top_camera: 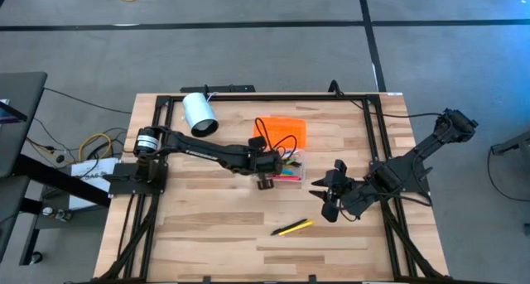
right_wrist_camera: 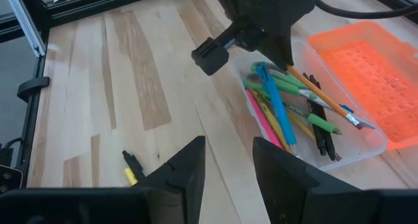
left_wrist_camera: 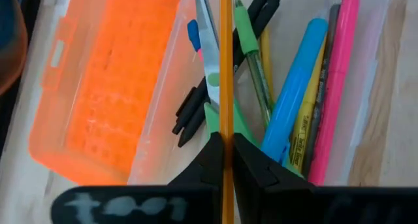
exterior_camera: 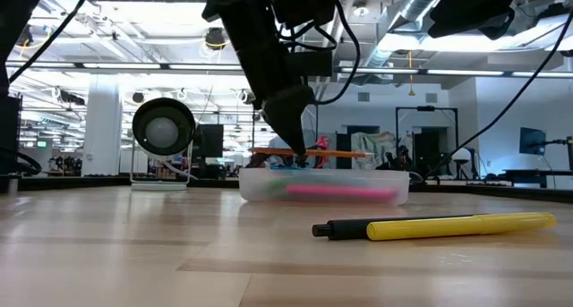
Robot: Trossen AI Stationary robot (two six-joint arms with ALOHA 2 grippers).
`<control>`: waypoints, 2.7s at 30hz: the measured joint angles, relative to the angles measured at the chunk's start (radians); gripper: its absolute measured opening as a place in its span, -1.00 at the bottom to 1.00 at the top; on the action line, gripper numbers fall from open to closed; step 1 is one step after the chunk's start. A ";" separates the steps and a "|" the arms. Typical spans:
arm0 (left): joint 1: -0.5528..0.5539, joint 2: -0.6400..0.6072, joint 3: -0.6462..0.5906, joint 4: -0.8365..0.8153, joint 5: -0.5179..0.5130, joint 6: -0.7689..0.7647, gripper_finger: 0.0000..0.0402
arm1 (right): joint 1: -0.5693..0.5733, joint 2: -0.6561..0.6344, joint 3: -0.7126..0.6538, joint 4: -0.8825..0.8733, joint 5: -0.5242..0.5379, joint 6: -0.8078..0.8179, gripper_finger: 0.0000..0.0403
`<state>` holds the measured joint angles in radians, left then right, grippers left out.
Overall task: Pick & place school supplies into a supply box
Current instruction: Put the orange pencil into the orange supply box, then put the black pen into the orange supply box
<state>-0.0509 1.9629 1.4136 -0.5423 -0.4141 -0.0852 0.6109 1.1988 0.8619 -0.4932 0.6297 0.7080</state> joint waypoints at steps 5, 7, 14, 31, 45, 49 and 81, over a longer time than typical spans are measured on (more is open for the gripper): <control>0.009 0.000 0.000 0.043 0.013 -0.024 -0.93 | -0.005 0.000 0.000 0.000 0.002 0.000 -0.41; 0.018 0.000 0.001 0.044 0.017 -0.054 -0.85 | -0.005 0.000 0.000 0.000 0.004 0.000 -0.41; 0.045 0.001 0.001 0.040 0.072 -0.093 -0.49 | -0.005 0.000 0.000 0.001 0.001 0.001 -0.41; -0.099 -0.167 0.002 0.043 0.200 -0.081 -0.32 | 0.072 0.120 -0.003 0.064 -0.187 -0.055 -0.41; -0.292 -0.180 -0.015 -0.079 -0.007 -0.267 -0.32 | 0.022 0.350 -0.003 0.301 -0.376 -0.239 -0.41; -0.335 -0.180 -0.015 -0.090 -0.038 -0.332 -0.32 | -0.012 0.375 -0.004 0.299 -0.414 -0.280 -0.41; -0.683 -0.189 -0.015 -0.371 -0.384 -1.029 -0.32 | -0.105 0.594 0.000 0.416 -0.556 -0.446 -0.41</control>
<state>-0.7336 1.7741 1.3987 -0.9135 -0.7984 -1.1139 0.5064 1.7924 0.8623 -0.0771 0.0734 0.2615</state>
